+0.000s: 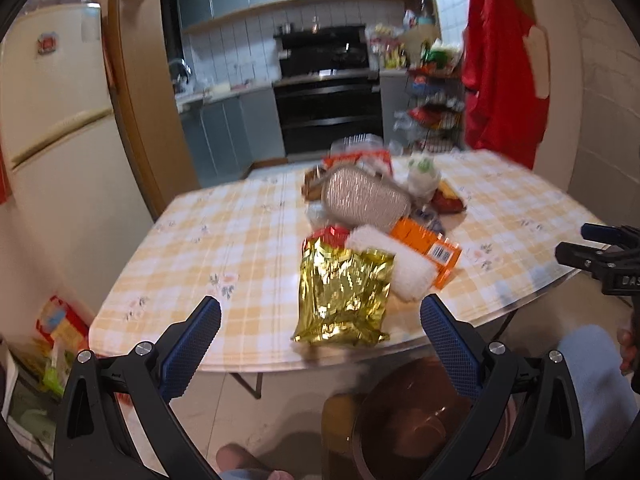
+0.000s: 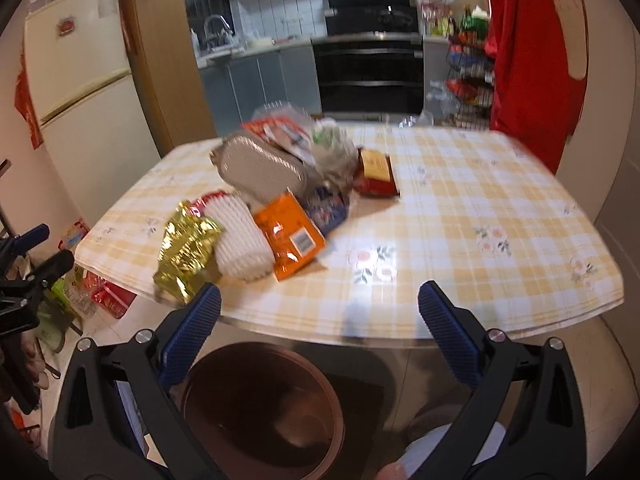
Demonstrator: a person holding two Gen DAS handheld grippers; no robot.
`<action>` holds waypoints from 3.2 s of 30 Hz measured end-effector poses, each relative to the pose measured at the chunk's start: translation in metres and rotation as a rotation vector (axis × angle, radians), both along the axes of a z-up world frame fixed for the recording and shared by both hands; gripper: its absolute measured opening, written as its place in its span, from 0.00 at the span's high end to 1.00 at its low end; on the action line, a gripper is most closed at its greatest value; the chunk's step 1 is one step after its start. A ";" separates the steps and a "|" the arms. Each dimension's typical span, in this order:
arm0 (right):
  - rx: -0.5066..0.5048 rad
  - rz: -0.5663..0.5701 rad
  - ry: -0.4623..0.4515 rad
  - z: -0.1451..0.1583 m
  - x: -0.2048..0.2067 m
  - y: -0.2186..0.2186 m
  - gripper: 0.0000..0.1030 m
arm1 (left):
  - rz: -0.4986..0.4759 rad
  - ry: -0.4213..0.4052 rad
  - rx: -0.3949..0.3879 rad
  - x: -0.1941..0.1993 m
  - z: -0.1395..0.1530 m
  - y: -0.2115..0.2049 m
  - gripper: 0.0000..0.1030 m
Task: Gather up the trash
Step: 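Reach to the gold foil bag and grasp it with the left tool, then grasp the white foam net sleeve with the right tool while the left tool holds the gold bag, then carry both items over the bin and open both tools to drop them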
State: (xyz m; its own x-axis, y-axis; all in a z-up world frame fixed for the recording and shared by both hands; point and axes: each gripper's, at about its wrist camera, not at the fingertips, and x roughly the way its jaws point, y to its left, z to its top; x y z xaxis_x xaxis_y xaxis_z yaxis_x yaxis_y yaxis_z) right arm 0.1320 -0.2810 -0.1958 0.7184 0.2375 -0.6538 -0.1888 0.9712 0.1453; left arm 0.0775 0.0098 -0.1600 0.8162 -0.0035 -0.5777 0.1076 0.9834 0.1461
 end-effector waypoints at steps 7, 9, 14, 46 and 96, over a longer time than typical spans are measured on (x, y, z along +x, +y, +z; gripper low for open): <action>-0.001 -0.016 0.086 -0.033 0.019 -0.007 0.06 | 0.001 0.049 0.148 0.032 -0.045 -0.036 0.05; 0.002 -0.025 0.103 -0.041 0.025 -0.012 0.06 | -0.013 0.043 0.203 0.042 -0.061 -0.050 0.05; 0.024 -0.040 0.137 -0.054 0.036 -0.024 0.06 | 0.018 0.054 0.298 0.074 -0.091 -0.067 0.05; -0.062 0.102 0.133 -0.059 0.074 0.026 0.06 | 0.191 0.034 -0.009 0.099 -0.063 0.061 0.54; 0.141 0.262 -0.060 0.008 0.009 0.037 0.62 | 0.094 -0.045 -0.262 -0.018 0.004 0.042 0.54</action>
State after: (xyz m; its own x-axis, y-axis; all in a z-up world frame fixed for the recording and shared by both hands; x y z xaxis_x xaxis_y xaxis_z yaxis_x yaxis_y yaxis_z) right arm 0.1407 -0.2445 -0.1878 0.6566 0.5057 -0.5596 -0.4429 0.8590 0.2566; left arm 0.0592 0.0516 -0.1559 0.8446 -0.0709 -0.5307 0.0129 0.9936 -0.1121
